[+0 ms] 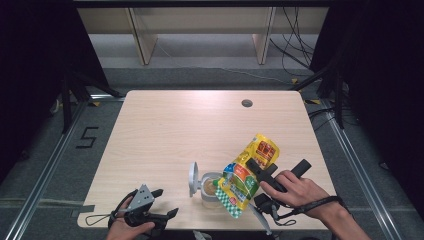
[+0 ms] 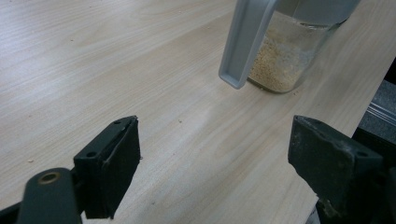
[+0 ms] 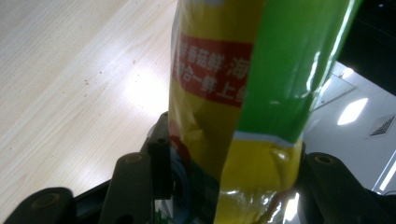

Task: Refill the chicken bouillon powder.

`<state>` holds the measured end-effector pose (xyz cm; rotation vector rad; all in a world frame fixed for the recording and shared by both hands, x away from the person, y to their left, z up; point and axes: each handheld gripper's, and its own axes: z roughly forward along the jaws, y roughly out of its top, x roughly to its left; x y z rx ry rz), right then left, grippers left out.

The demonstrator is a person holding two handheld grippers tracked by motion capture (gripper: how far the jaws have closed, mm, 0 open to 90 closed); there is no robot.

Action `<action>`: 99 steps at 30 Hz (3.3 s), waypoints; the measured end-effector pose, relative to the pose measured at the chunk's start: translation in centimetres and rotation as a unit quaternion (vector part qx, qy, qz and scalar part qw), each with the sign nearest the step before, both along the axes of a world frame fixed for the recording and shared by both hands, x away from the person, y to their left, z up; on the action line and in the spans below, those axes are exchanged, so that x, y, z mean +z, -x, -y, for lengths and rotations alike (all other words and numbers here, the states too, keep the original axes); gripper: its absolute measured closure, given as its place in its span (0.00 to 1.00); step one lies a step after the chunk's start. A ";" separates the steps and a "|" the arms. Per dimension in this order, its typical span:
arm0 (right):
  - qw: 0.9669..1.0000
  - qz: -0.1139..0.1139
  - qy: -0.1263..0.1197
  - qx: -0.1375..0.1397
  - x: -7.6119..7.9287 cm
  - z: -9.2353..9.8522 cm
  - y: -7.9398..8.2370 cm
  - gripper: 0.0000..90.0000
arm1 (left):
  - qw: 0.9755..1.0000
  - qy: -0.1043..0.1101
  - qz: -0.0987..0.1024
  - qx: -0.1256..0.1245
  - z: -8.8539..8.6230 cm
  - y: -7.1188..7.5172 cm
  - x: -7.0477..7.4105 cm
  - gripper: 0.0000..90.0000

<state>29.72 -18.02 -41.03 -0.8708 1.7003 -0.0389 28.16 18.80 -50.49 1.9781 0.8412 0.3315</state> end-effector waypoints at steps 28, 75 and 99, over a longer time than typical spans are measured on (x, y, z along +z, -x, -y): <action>1.000 0.001 -0.002 -0.003 -0.1 0.0 -0.1 0.61 | 1.000 -0.016 0.000 -0.006 -0.2 -0.1 0.1 0.18; 1.000 0.009 -0.026 0.004 0.1 0.6 0.2 0.64 | 1.000 -0.008 0.000 -0.002 -0.1 -0.1 0.0 0.18; 0.999 0.010 -0.036 0.000 -0.1 1.3 0.6 0.64 | 1.000 -0.008 0.001 -0.002 -0.1 -0.1 0.0 0.18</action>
